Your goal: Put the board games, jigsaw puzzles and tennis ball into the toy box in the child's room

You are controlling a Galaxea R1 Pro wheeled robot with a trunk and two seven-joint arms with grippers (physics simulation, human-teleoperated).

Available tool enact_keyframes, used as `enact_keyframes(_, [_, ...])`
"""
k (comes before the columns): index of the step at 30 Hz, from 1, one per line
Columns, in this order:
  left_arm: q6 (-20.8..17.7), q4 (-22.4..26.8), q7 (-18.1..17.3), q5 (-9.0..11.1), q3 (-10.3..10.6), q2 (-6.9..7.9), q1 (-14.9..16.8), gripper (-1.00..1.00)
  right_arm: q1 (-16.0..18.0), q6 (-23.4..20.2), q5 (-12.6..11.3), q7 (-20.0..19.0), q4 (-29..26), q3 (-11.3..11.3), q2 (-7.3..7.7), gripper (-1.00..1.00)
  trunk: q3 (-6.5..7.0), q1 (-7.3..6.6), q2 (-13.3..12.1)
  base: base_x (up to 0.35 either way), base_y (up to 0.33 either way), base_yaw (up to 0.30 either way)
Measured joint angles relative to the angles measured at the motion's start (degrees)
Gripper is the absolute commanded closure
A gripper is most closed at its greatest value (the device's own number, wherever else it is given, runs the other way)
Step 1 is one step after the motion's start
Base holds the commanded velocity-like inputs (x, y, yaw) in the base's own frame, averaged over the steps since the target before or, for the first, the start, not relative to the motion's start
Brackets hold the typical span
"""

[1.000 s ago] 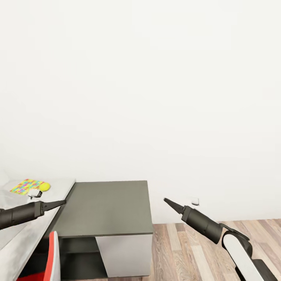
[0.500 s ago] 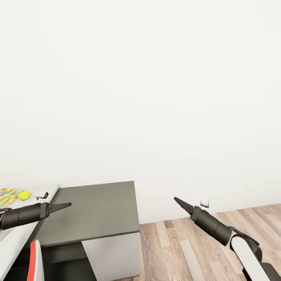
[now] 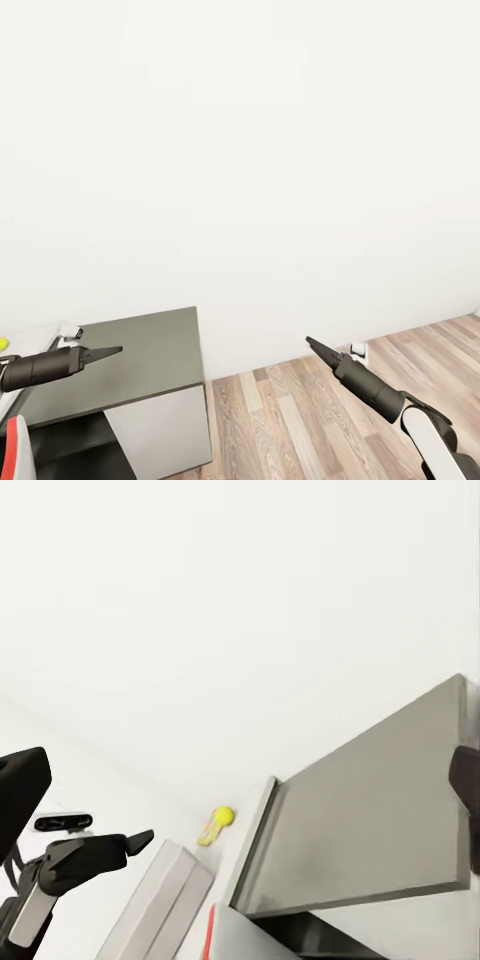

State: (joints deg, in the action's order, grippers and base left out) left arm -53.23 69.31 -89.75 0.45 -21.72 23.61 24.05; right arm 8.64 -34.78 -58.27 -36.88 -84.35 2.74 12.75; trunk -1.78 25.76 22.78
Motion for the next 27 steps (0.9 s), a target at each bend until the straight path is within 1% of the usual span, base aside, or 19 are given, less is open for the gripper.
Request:
enact_keyframes(5, [0.2,0.0,0.0,0.0,0.0,-0.05,0.0,-1.00,0.0,0.0,0.0,0.0,0.0,0.0,0.00,-1.00,0.32,0.00,0.0,-0.195,-0.202,-0.222])
enact_keyframes(12, [0.3,0.1,0.0,0.0,0.0,-0.06,0.0,-1.00,0.0,0.2,0.0,0.4,-0.1,0.0,-0.15,-1.00,0.50,0.01,0.0,-0.226,-0.222,-0.089])
enact_keyframes(17, [0.3,0.2,0.0,0.0,0.0,-0.07,0.0,-1.00,0.0,0.1,-0.1,0.5,0.0,0.1,-0.18,-1.00,0.51,0.00,0.0,-0.182,-0.151,-0.220])
enact_keyframes(21, [0.3,0.2,0.0,0.0,0.0,-0.09,0.0,-1.00,0.0,0.1,-0.1,0.5,0.0,0.1,-0.19,-1.00,0.51,-0.01,0.0,-0.020,-0.036,-0.268])
enact_keyframes(27, [0.4,0.2,0.0,-0.1,-0.1,-0.09,0.0,-1.00,0.0,0.1,-0.1,0.4,0.1,0.1,-0.19,-1.00,0.51,-0.03,0.0,0.141,-0.008,-0.278])
